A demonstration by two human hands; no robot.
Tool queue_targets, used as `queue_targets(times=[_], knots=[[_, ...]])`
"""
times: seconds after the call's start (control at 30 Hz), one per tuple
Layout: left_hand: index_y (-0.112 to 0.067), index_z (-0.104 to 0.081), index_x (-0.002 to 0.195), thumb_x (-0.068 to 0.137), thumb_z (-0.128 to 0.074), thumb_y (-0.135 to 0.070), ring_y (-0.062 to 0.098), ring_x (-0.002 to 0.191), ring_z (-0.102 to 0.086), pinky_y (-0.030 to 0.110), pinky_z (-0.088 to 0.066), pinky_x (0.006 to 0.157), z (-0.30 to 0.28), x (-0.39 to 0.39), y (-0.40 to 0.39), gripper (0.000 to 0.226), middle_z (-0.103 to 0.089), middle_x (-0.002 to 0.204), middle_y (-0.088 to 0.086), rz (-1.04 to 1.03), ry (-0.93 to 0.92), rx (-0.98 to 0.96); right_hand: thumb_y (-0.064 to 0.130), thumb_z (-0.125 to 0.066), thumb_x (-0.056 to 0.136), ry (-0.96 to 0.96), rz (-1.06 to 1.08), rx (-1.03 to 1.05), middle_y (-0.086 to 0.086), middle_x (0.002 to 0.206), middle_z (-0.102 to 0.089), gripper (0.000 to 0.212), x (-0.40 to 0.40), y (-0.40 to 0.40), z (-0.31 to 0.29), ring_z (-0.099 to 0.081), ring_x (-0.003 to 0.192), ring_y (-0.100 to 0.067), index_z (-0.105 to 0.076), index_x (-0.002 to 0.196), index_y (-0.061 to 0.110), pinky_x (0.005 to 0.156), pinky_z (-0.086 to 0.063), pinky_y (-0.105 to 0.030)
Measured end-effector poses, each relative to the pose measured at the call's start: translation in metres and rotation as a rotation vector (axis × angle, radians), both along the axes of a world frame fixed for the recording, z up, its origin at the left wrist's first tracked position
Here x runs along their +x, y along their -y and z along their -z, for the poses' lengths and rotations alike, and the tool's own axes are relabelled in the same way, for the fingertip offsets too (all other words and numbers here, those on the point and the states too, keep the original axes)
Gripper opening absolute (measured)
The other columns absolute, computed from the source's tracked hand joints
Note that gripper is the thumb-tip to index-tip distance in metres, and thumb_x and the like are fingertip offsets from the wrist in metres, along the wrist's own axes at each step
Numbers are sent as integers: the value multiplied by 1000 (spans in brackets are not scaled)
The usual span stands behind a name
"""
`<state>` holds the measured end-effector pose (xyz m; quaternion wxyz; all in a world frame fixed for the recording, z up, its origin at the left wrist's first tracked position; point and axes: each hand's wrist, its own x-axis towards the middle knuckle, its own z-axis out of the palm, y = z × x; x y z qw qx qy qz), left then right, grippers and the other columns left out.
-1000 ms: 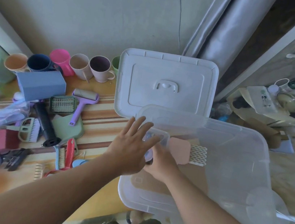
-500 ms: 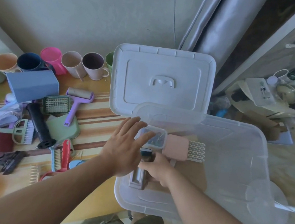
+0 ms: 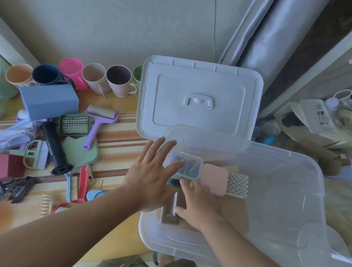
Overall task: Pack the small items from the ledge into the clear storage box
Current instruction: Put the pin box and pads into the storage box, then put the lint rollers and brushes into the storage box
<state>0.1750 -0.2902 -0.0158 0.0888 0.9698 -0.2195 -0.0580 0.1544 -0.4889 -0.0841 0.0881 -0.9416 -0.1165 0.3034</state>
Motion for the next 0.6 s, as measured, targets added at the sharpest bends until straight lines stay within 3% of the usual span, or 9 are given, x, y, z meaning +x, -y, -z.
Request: queue_targets(times=[0.13, 0.23, 0.33, 0.43, 0.53, 0.6], knots=[[-36, -38, 148, 94, -43, -54, 37, 148, -22, 53, -27, 119, -1, -13, -15, 57, -19, 167, 1, -96, -85, -140, 58, -64, 93, 2, -58, -25, -2, 142, -44, 68, 7, -7, -11, -47, 125, -28, -32, 148, 35, 92, -55, -47], [-39, -35, 149, 95, -41, -61, 28, 145, -27, 46, -32, 114, 3, -31, -53, 58, -30, 161, -2, -194, -102, -183, 45, -63, 97, 85, 27, 65, 0, 141, -44, 56, 17, -14, -28, -45, 127, -28, -45, 148, 32, 99, -51, -45], [-37, -50, 139, 91, -49, -52, 27, 132, -42, 48, -41, 108, 27, -58, -125, 50, -53, 141, -3, -365, -156, -224, 23, -74, 89, 357, 94, 291, -2, 127, -57, 40, 24, -33, -56, -55, 117, -30, -66, 128, 24, 95, -50, -42], [-35, -65, 123, 85, -53, -45, 32, 122, -51, 49, -45, 104, 55, -94, -216, 41, -60, 127, -1, -589, -191, -141, 10, -74, 86, 626, 20, 475, -3, 111, -63, 27, 24, -82, -89, -59, 105, -28, -72, 113, 15, 92, -47, -39], [-36, -65, 127, 84, -64, -45, 34, 128, -44, 50, -40, 108, 67, -129, -286, 43, -56, 135, 2, -685, -340, 29, 11, -69, 87, 597, -163, 555, -1, 104, -67, 22, 13, -159, -92, -59, 99, -24, -72, 109, 15, 88, -51, -38], [-38, -58, 135, 82, -66, -47, 33, 133, -39, 49, -37, 111, 71, -144, -310, 55, -49, 143, 2, -685, -428, 76, 20, -66, 89, 395, -279, 448, 0, 108, -64, 28, -1, -211, -74, -58, 105, -26, -69, 116, 19, 85, -51, -38]])
